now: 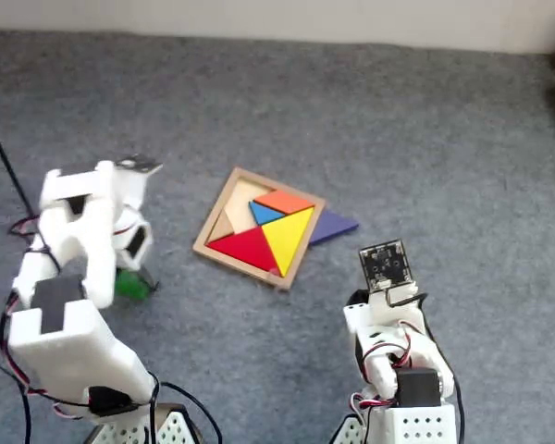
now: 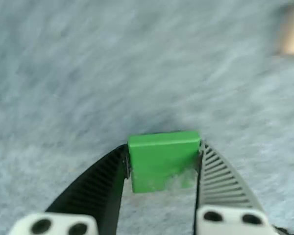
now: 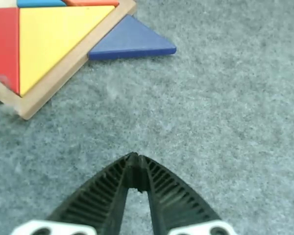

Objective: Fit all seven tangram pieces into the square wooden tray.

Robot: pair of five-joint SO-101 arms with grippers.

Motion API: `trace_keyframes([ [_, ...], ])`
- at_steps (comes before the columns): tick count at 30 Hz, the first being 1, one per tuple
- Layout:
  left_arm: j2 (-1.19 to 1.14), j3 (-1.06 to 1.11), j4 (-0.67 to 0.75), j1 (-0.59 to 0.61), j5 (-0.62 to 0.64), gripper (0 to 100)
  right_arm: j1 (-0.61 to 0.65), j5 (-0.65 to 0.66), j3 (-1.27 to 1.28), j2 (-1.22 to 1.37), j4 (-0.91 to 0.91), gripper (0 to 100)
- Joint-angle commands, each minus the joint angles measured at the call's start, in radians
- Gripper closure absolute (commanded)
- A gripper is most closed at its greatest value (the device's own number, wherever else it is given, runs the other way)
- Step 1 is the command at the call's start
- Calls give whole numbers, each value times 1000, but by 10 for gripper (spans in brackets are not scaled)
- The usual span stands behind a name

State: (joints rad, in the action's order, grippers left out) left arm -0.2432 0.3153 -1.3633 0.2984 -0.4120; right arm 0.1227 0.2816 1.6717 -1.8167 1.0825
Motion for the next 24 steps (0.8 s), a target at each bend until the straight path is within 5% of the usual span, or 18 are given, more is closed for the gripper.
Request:
trace_keyframes([
  [1,116,-42,-8,-54,28,878,-13,-6,110,-13,1,992],
  [16,260,-116,-49,-303,144,874,-38,-6,110,-15,-1,992],
  [24,93,-374,-51,-404,-32,873,-38,-6,110,-15,-1,992],
])
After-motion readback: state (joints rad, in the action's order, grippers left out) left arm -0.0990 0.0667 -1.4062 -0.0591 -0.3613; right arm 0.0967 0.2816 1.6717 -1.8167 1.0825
